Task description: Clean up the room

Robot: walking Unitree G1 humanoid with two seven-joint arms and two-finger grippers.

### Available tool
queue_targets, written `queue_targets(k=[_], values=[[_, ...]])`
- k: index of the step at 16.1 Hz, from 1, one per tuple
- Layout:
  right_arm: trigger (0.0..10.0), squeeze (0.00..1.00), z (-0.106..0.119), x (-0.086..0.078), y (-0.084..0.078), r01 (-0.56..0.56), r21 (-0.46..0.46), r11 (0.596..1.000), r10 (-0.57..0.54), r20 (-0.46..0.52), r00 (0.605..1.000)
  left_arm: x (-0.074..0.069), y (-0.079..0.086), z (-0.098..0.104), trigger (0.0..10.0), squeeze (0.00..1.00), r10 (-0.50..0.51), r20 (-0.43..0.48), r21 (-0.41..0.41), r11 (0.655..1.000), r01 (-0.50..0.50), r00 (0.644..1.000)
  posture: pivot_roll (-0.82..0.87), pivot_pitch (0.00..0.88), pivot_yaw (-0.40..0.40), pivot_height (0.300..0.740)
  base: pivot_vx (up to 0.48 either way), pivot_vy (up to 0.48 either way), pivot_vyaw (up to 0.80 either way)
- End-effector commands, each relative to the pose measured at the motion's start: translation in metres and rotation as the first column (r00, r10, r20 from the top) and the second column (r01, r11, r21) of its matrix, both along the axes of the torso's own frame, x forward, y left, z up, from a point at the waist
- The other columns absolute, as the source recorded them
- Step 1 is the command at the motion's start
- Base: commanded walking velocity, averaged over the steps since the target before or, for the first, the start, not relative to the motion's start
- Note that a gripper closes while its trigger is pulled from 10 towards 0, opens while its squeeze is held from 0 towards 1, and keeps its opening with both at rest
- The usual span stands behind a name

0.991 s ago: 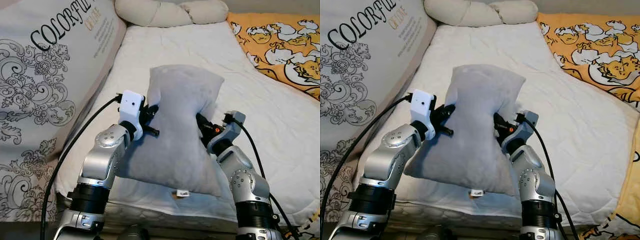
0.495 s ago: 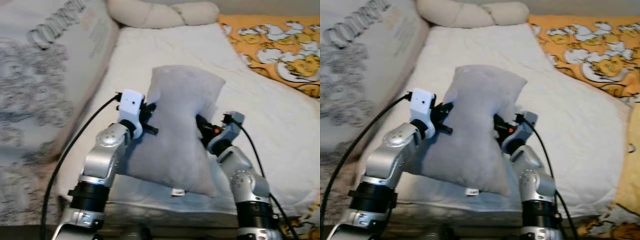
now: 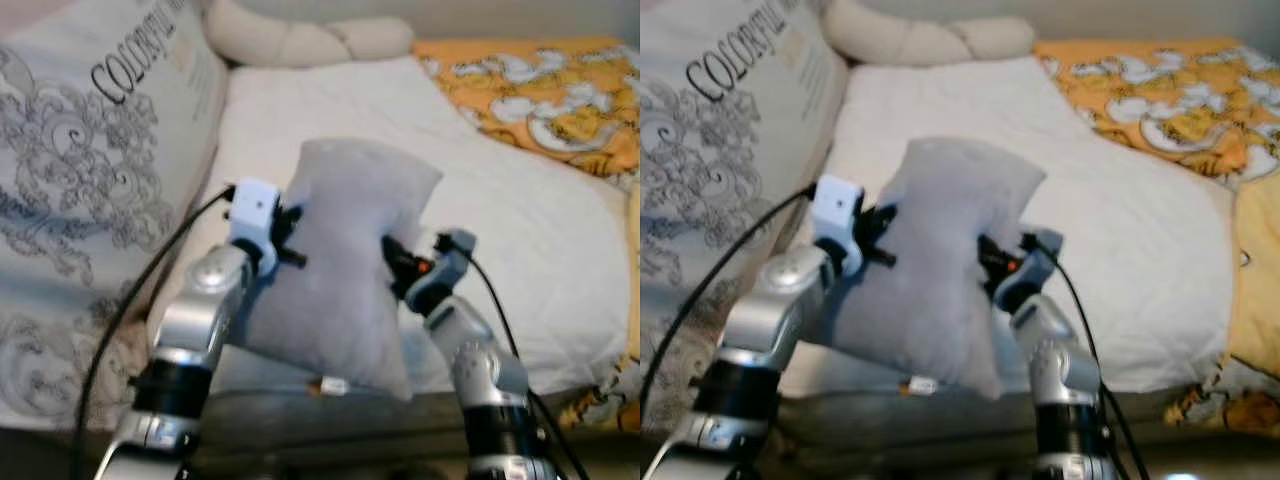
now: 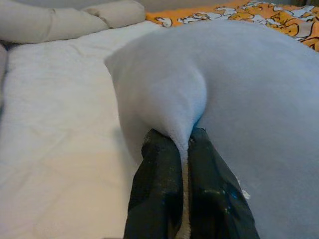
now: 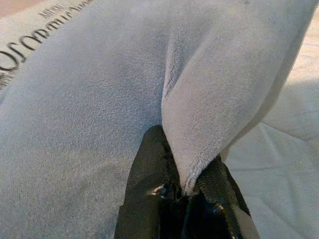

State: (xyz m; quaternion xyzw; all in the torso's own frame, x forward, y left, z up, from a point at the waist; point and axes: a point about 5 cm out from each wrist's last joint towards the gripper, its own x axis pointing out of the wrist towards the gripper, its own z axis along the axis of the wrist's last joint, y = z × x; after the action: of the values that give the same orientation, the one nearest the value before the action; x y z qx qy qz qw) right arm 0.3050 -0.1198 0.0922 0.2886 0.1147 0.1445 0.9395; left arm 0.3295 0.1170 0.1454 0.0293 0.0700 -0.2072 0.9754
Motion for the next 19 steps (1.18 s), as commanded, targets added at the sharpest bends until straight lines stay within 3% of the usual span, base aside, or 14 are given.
queue_targets(k=[1,11,19], values=[[10.0,0.0,0.005,0.003,-0.003,0.015,-0.004,1.0,-0.015,0.019,1.0,0.003,-0.004,0.011,10.0,0.0,-0.01,0.048,-0.009,1.0,0.011,0.999,-0.04,0.0,0.067,0.74,0.0,0.356,0.0],[10.0,0.0,0.007,0.006,-0.004,0.024,0.0,1.0,-0.024,0.024,0.999,0.009,-0.002,0.016,10.0,0.0,0.02,0.078,-0.018,1.0,-0.019,0.997,-0.04,0.0,0.069,0.74,0.0,0.0,0.0],[10.0,0.0,0.006,0.006,0.002,-0.04,-0.049,0.998,0.041,0.028,0.999,0.011,0.006,0.017,10.0,0.0,0.061,0.077,-0.027,0.998,-0.059,0.995,-0.03,0.0,0.067,0.74,0.268,0.0,0.06]])
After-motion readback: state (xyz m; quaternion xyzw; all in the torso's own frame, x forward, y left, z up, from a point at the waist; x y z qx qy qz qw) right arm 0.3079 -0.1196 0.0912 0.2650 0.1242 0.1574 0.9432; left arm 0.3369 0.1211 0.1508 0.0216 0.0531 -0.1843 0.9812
